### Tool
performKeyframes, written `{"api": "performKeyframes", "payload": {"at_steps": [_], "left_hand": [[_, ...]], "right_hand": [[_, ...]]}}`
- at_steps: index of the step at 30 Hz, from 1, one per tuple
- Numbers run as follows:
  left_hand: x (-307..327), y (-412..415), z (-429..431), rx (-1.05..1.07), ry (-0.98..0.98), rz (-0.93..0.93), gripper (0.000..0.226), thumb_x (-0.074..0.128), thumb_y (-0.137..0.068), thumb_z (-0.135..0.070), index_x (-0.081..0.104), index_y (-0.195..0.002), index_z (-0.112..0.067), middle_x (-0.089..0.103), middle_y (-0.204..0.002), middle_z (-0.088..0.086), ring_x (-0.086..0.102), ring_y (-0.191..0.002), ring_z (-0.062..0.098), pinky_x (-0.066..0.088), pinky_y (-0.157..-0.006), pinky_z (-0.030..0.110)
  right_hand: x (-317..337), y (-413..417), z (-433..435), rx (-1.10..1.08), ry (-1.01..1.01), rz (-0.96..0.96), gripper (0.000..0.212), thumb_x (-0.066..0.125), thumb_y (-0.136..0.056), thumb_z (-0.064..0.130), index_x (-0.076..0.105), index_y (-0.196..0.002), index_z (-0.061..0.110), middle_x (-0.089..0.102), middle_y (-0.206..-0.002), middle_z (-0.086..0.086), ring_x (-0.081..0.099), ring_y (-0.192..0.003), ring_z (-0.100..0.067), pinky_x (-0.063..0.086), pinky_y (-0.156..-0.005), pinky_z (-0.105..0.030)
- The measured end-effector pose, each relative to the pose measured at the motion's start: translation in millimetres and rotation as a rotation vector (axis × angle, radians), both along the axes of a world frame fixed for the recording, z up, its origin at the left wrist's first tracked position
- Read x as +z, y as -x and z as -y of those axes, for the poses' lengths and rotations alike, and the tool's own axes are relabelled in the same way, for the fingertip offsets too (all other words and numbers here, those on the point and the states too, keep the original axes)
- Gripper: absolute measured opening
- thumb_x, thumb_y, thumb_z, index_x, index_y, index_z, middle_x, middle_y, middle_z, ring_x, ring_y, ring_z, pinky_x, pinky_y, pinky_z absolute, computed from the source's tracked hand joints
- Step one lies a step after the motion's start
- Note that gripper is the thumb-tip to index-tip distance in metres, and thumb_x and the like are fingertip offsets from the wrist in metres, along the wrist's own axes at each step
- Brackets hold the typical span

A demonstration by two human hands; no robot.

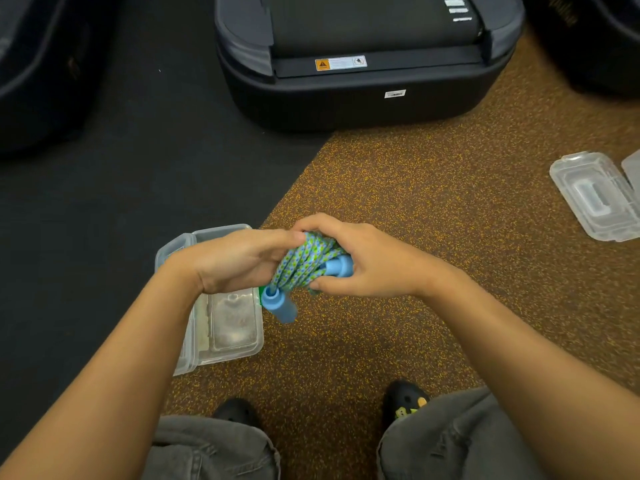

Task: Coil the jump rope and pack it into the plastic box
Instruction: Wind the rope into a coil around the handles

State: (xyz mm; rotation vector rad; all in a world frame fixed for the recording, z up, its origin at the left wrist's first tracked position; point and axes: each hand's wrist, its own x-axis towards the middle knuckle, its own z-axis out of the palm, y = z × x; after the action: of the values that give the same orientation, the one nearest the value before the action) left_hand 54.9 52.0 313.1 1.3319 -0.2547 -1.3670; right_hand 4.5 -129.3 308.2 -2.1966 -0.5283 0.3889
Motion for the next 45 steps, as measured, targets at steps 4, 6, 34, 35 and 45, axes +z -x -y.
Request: {"api": "performKeyframes", "payload": {"at_steps": [4, 6, 34, 35, 45], "left_hand": [[-4, -5, -5, 0.001, -0.031, 0.115, 0.049, 0.055, -0.077, -0.04, 0.067, -0.102, 0.001, 0.072, -0.1, 0.013, 0.068, -0.092, 0.019, 0.053, -0.083, 0.025], [-5, -5, -2, 0.08, -0.011, 0.177, 0.052, 0.068, -0.066, -0.047, 0.072, -0.09, -0.001, 0.074, -0.091, 0.013, 0.069, -0.085, 0.019, 0.055, -0.079, 0.025], [-21, 6, 26, 0.576, -0.036, 0.639, 0.04, 0.035, -0.09, -0.045, 0.041, -0.127, -0.031, 0.054, -0.124, -0.007, 0.055, -0.113, 0.005, 0.044, -0.096, 0.026], [-23, 7, 27, 0.572, -0.051, 0.604, 0.041, 0.034, -0.087, -0.048, 0.043, -0.124, -0.033, 0.056, -0.122, -0.004, 0.058, -0.112, 0.013, 0.047, -0.096, 0.033], [-32, 27, 51, 0.705, 0.104, 0.273, 0.035, 0.035, -0.098, -0.03, 0.046, -0.128, -0.016, 0.059, -0.118, 0.009, 0.057, -0.1, 0.018, 0.042, -0.099, 0.045]], "right_hand": [[0, 0, 1, 0.005, -0.017, 0.036, 0.055, 0.07, -0.077, 0.023, 0.044, -0.125, 0.02, 0.059, -0.117, 0.005, 0.057, -0.1, -0.008, 0.044, -0.089, -0.025], [-1, -1, 1, -0.008, -0.023, 0.049, 0.054, 0.07, -0.078, 0.023, 0.044, -0.125, 0.019, 0.058, -0.117, 0.008, 0.054, -0.1, -0.004, 0.04, -0.089, -0.019], [-3, -11, 7, -0.617, -0.348, -0.011, 0.024, 0.062, -0.084, 0.035, 0.051, -0.098, 0.019, 0.061, -0.081, 0.005, 0.056, -0.062, -0.009, 0.051, -0.064, -0.034], [-4, -12, 7, -0.655, -0.403, -0.052, 0.024, 0.062, -0.085, 0.034, 0.051, -0.099, 0.016, 0.059, -0.08, 0.004, 0.056, -0.06, -0.012, 0.052, -0.061, -0.037], [-22, -10, -16, -0.954, -0.892, -0.3, 0.018, 0.056, -0.09, 0.025, 0.051, -0.106, 0.02, 0.061, -0.097, -0.002, 0.06, -0.078, -0.009, 0.051, -0.055, -0.023]]}}
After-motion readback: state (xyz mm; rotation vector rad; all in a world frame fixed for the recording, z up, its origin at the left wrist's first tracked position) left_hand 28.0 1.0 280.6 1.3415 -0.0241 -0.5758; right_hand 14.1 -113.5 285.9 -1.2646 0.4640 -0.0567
